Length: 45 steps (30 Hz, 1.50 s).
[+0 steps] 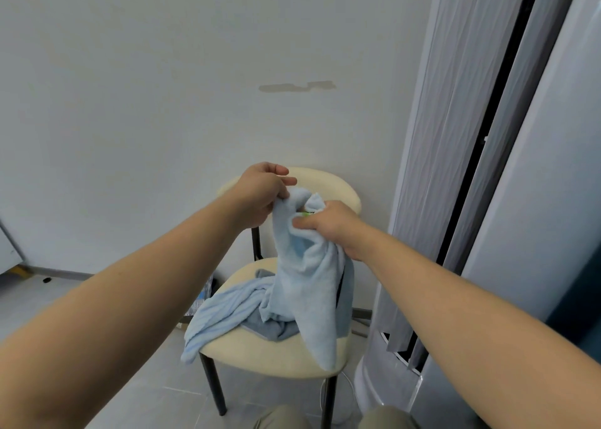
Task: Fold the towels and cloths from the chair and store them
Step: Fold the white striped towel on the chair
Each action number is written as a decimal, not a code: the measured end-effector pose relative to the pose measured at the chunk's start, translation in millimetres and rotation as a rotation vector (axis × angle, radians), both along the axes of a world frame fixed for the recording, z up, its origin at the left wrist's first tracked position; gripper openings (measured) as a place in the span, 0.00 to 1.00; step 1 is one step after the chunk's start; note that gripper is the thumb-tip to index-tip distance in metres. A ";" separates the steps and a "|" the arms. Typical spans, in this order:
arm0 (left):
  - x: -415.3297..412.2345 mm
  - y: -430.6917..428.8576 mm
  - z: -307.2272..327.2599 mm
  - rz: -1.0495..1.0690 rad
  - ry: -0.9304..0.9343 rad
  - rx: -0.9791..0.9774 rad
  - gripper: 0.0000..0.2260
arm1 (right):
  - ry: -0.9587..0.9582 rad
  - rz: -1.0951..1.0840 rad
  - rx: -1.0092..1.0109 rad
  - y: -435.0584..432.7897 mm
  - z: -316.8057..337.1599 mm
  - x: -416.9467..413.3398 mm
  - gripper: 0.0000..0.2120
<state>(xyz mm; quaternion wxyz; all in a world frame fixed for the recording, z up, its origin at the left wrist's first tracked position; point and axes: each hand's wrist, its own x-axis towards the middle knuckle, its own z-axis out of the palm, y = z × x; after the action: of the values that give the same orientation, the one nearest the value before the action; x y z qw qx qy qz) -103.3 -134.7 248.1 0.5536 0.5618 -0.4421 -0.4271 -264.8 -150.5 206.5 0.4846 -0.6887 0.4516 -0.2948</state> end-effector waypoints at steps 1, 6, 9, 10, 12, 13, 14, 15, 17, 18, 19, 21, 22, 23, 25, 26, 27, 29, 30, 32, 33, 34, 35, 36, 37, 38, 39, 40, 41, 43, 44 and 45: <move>-0.1 -0.4 -0.3 0.019 0.003 0.016 0.17 | -0.014 -0.039 0.003 -1.2 0.3 0.6 0.16; 3.2 -2.8 0.5 0.047 -0.227 -0.005 0.06 | -0.139 -0.185 0.135 -9.2 -6.6 4.1 0.34; 10.0 -2.0 2.7 -0.076 -0.823 -0.043 0.15 | -0.112 -0.262 0.104 -12.1 -15.6 4.7 0.31; 11.0 -0.7 2.9 -0.105 -1.075 -0.037 0.17 | -0.085 -0.248 0.108 -11.3 -18.3 4.4 0.34; 11.1 2.2 1.3 -0.108 -1.448 0.011 0.18 | -0.075 -0.169 0.167 -8.1 -21.8 4.5 0.43; 11.3 4.1 -1.1 -0.078 -1.577 0.070 0.17 | -0.095 -0.133 0.210 -6.3 -23.5 4.6 0.47; 12.4 5.4 -4.0 -0.032 -1.666 0.150 0.15 | -0.128 -0.102 0.240 -6.3 -26.5 4.9 0.49; 15.8 6.2 -7.7 0.029 -1.707 0.240 0.14 | -0.164 -0.085 0.253 -5.0 -28.2 5.1 0.46; 29.3 4.5 -14.5 0.146 -1.683 0.395 0.14 | -0.229 -0.106 0.275 -6.2 -32.7 7.0 0.37; 36.6 5.0 -16.0 0.196 -1.661 0.430 0.15 | -0.228 -0.122 0.273 -6.9 -35.4 8.0 0.31; 41.7 7.4 -16.1 0.237 -1.640 0.449 0.15 | -0.195 -0.129 0.263 -3.9 -35.6 7.6 0.24; 46.5 10.7 -13.2 0.241 -1.658 0.449 0.13 | -0.103 -0.084 0.219 -0.1 -35.7 6.8 0.14; 46.6 11.5 -11.6 0.219 -1.690 0.425 0.11 | -0.064 -0.056 0.185 1.4 -36.3 6.4 0.11; 46.6 10.9 -10.7 0.195 -1.718 0.362 0.11 | -0.026 -0.036 0.152 4.3 -35.4 6.4 0.08; 50.4 5.1 -12.9 0.107 -1.711 0.097 0.13 | 0.011 -0.018 0.119 6.4 -37.3 9.1 0.04; 51.1 3.4 -13.6 0.033 -1.637 -0.058 0.14 | 0.010 -0.025 0.106 6.0 -38.3 10.9 0.03; 49.3 4.4 -12.2 -0.044 -1.521 -0.185 0.14 | 0.018 -0.031 0.095 5.2 -39.0 12.3 0.03; 44.0 8.7 -6.6 -0.128 -1.266 -0.280 0.17 | 0.032 -0.009 0.100 6.3 -38.2 12.7 0.04; 43.0 9.9 -4.6 -0.130 -1.199 -0.286 0.18 | 0.059 0.015 0.103 7.7 -37.7 11.4 0.05; 42.5 11.0 -2.0 -0.135 -1.269 -0.292 0.19 | 0.151 0.065 0.068 9.4 -39.0 8.5 0.10; 42.9 10.9 -1.2 -0.158 -1.356 -0.284 0.20 | 0.184 0.082 0.054 9.8 -40.1 7.6 0.13; 43.0 10.5 -0.6 -0.192 -1.448 -0.265 0.22 | 0.190 0.090 0.051 10.8 -40.3 7.9 0.17; 41.2 11.3 0.2 -0.224 -1.533 -0.229 0.24 | 0.184 0.094 0.052 10.6 -41.4 8.7 0.21; 38.6 11.4 -0.3 -0.234 -1.606 -0.196 0.26 | 0.165 0.100 0.049 11.8 -41.6 9.3 0.26; 35.0 11.6 -1.5 -0.216 -1.680 -0.181 0.26 | 0.146 0.113 0.047 11.3 -42.9 10.8 0.31; 30.6 11.7 -3.7 -0.180 -1.744 -0.199 0.25 | 0.124 0.127 0.044 11.3 -43.9 12.4 0.36; 26.7 11.6 -5.8 -0.140 -1.787 -0.241 0.23 | 0.110 0.137 0.039 10.1 -44.7 13.5 0.41; 23.8 11.5 -7.4 -0.103 -1.794 -0.308 0.20 | 0.096 0.142 0.030 8.7 -46.5 14.9 0.45; 21.9 12.6 -8.0 -0.071 -1.783 -0.376 0.18 | 0.082 0.141 0.028 6.9 -48.2 16.6 0.48; 20.4 15.3 -7.4 -0.038 -1.763 -0.494 0.13 | 0.044 0.121 0.037 4.8 -50.5 18.7 0.51; 19.9 16.4 -7.1 -0.029 -1.777 -0.538 0.11 | 0.021 0.117 0.042 5.4 -49.6 19.1 0.49; 19.6 17.9 -6.4 -0.019 -1.791 -0.570 0.09 | 0.002 0.118 0.048 5.7 -48.4 18.8 0.44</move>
<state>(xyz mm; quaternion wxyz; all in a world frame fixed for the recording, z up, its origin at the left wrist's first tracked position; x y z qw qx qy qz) -83.8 -116.8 241.6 0.1208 0.5208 -0.7959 0.2840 -246.0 -144.8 158.0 0.5170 -0.7027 0.4175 -0.2543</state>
